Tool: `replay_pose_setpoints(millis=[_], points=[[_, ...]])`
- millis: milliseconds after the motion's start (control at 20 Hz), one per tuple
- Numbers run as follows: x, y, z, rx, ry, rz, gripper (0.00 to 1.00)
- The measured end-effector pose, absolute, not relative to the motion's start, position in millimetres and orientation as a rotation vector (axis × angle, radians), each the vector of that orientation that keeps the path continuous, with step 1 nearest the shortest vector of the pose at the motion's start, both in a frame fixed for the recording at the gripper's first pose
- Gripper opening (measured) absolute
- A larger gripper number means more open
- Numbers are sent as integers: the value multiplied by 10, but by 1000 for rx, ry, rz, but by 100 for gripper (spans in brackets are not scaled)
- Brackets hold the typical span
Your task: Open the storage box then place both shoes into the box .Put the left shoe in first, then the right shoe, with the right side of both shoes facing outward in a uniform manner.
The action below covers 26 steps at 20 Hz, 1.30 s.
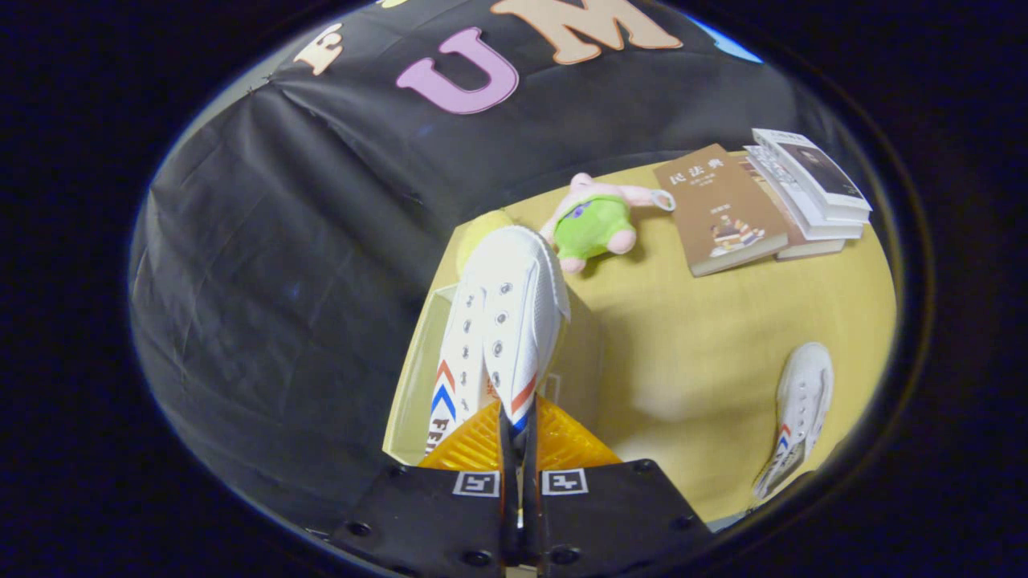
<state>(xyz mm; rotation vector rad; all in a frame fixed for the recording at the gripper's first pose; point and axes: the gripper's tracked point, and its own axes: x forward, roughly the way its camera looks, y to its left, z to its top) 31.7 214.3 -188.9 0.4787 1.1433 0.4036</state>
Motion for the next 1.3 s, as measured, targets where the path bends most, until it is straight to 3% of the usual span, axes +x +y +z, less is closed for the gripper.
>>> replay_pose_setpoints(millis=[550, 1300], points=[[219, 3002, -2414, 362, 1224, 419, 5], [101, 3366, -3097, 223, 1363, 336, 9]])
